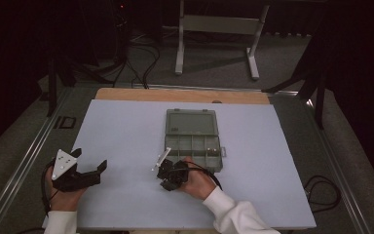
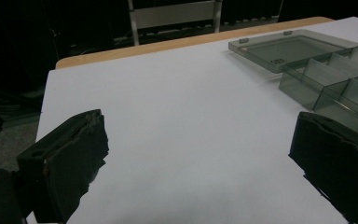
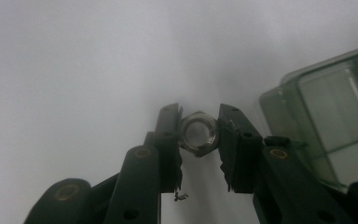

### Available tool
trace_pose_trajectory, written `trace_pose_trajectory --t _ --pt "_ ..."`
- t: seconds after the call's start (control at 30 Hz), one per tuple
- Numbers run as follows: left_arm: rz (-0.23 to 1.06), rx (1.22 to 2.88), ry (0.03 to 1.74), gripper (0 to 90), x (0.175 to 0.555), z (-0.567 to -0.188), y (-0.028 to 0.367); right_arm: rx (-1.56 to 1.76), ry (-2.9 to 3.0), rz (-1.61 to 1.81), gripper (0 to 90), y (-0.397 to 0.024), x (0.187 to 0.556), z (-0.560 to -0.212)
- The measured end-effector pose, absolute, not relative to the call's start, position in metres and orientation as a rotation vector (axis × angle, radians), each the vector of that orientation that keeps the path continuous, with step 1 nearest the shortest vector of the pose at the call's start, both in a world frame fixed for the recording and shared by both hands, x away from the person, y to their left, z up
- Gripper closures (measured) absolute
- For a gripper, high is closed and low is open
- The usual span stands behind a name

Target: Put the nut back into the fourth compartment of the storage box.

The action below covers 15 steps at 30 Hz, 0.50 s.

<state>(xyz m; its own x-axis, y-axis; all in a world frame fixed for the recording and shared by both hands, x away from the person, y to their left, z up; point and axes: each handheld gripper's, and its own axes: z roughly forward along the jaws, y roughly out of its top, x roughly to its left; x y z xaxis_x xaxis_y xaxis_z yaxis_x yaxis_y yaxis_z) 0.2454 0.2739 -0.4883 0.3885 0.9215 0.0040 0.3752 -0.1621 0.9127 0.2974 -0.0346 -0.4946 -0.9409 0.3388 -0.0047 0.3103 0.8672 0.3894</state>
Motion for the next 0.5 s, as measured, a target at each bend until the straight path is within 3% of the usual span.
trace_pose_trajectory --t 0.5 --pt "0.747 1.727 1.144 4.0 0.246 -0.488 0.274 0.530 2.929 0.636 70.3 -0.045 0.302 -0.472"
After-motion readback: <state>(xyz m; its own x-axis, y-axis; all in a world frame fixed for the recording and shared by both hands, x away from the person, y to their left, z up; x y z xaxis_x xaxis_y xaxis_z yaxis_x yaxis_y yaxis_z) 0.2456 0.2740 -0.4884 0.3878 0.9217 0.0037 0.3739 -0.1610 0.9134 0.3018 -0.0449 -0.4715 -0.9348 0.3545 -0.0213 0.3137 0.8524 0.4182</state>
